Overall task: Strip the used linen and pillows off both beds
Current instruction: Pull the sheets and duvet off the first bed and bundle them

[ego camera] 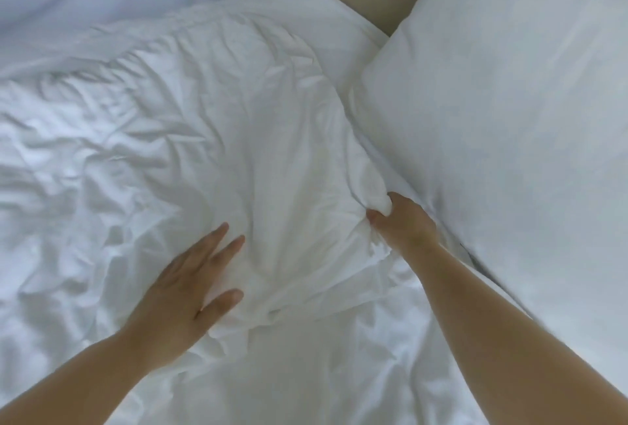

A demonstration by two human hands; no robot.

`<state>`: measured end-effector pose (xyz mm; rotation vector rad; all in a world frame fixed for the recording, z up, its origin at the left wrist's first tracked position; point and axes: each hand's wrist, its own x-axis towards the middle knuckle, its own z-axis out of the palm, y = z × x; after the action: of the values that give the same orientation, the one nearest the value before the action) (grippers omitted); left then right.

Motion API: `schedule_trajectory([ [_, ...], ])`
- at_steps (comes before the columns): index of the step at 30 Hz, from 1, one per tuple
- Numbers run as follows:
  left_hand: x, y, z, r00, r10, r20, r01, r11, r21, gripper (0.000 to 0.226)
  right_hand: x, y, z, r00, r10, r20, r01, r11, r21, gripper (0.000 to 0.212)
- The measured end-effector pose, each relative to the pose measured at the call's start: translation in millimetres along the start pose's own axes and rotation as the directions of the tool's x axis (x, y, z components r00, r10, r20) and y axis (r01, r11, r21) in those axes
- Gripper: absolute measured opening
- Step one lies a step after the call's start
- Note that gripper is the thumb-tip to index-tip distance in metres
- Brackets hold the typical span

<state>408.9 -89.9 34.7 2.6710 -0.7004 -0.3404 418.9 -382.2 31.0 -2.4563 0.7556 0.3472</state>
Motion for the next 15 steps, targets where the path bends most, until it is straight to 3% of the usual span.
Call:
schedule_trajectory([
  [3,5,-10,-20,0.975,-0.169,-0.145,0.158,0.984,-0.087,0.105,-20,-27,-42,0.978,-0.163,-0.131,0.15,0.983,-0.108,0.031],
  [7,31,27,-22,0.97,-0.234,-0.061,0.223,0.964,-0.146,0.108,-48,-60,-142,0.89,-0.372,-0.263,0.313,0.919,-0.24,0.03],
  [11,80,84,17,0.989,-0.147,0.012,0.147,0.984,-0.098,0.105,-45,-25,-191,0.89,-0.288,-0.353,0.188,0.938,-0.29,0.033],
  [13,87,85,52,0.984,-0.16,0.073,0.159,0.987,0.019,0.111,-36,6,-166,0.901,-0.269,-0.34,0.092,0.884,-0.458,0.041],
  [15,84,74,85,0.969,-0.193,0.153,0.18,0.979,0.094,0.118,-21,27,-126,0.906,-0.346,-0.243,0.14,0.788,-0.599,0.044],
])
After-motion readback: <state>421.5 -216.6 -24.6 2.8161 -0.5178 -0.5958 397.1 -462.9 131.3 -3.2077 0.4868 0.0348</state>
